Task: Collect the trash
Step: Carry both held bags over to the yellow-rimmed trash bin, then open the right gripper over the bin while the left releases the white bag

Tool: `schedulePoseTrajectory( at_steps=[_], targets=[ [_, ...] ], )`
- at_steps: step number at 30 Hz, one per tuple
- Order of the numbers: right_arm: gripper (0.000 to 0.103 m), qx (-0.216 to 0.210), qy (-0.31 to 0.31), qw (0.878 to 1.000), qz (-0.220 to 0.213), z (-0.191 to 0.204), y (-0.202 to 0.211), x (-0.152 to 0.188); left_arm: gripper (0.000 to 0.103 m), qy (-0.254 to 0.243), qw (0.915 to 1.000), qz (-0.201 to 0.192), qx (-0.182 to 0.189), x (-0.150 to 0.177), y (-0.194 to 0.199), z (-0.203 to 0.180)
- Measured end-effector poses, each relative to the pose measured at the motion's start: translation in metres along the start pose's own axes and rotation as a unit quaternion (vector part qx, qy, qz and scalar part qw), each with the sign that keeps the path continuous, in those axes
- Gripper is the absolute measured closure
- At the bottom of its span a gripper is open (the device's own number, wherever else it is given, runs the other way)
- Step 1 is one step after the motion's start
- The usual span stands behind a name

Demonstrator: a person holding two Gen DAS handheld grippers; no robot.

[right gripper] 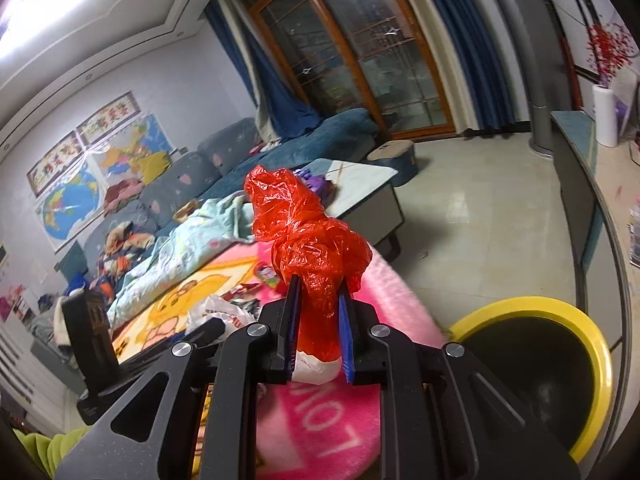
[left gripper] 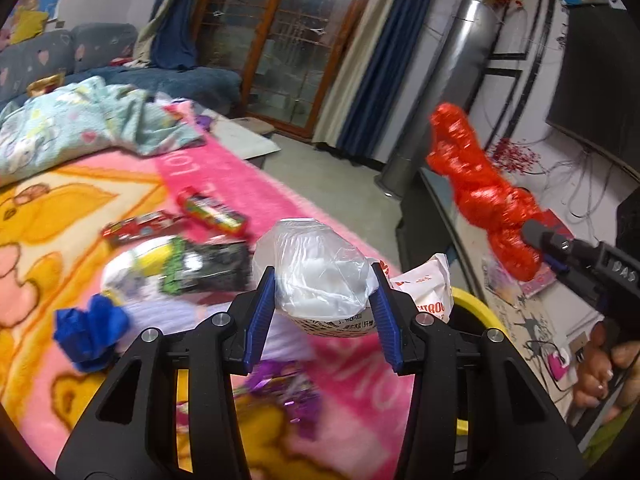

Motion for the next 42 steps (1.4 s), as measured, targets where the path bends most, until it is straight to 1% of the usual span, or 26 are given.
schedulePoseTrajectory(
  at_steps=[6,8,11,15,19,25,30,31,33,34,35,36,38,39,40,42],
  targets=[
    [0.086,0.038,-0.031,0.999,-0.005,-0.041,0.017,0.005,0.065,-0.034,0.9992,-0.001,0.023,-0.003,-0.012,-0.041],
    [0.086,0.059,-0.04,0.997,-0.005,-0.057,0.023,0.009,0.065,-0.044,0.9986,0.0,0.028,-0.002,-0.015,-0.053],
    [0.086,0.08,-0.056,0.995,-0.002,-0.078,0.032,0.016,0.065,-0.059,0.9975,0.002,0.038,0.0,-0.02,-0.071],
    [0.086,0.113,-0.068,0.991,0.001,-0.103,0.042,0.025,0.065,-0.074,0.9961,0.007,0.047,0.007,-0.025,-0.093],
    [0.086,0.136,-0.089,0.987,0.006,-0.126,0.048,0.035,0.065,-0.091,0.9942,0.016,0.055,0.016,-0.033,-0.109],
    [0.084,0.156,-0.115,0.98,0.029,-0.159,0.056,0.053,0.064,-0.121,0.9898,0.043,0.062,0.039,-0.05,-0.128],
    [0.084,0.158,-0.127,0.978,0.057,-0.173,0.055,0.062,0.063,-0.141,0.986,0.059,0.066,0.055,-0.061,-0.141],
    [0.084,0.157,-0.128,0.977,0.063,-0.175,0.054,0.065,0.062,-0.144,0.9853,0.062,0.067,0.057,-0.063,-0.142],
    [0.076,0.156,-0.134,0.976,0.071,-0.179,0.052,0.068,0.059,-0.148,0.984,0.071,0.069,0.063,-0.068,-0.145],
    [0.067,0.159,-0.138,0.975,0.073,-0.181,0.052,0.069,0.055,-0.15,0.9832,0.076,0.07,0.065,-0.07,-0.146],
    [0.061,0.163,-0.142,0.974,0.071,-0.184,0.053,0.069,0.051,-0.151,0.9829,0.078,0.071,0.067,-0.07,-0.147],
    [0.06,0.165,-0.144,0.973,0.07,-0.184,0.054,0.069,0.049,-0.151,0.9829,0.079,0.071,0.068,-0.072,-0.147],
    [0.055,0.17,-0.148,0.972,0.07,-0.188,0.055,0.069,0.035,-0.148,0.9829,0.082,0.072,0.069,-0.073,-0.146],
    [0.055,0.171,-0.151,0.971,0.068,-0.19,0.056,0.069,0.032,-0.146,0.9832,0.083,0.072,0.07,-0.072,-0.145],
    [0.055,0.171,-0.152,0.971,0.066,-0.19,0.057,0.069,0.026,-0.144,0.9835,0.083,0.072,0.07,-0.072,-0.144],
    [0.054,0.17,-0.153,0.972,0.061,-0.19,0.058,0.068,0.022,-0.139,0.9849,0.077,0.068,0.069,-0.067,-0.141]
  ],
)
Point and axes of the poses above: each gripper's, at about its wrist camera, not at the fingertips, and y roughly against the way its jaws point, z to its left, x to its underside, the point moved 9 cm from there along -y, roughly the way its jaws point
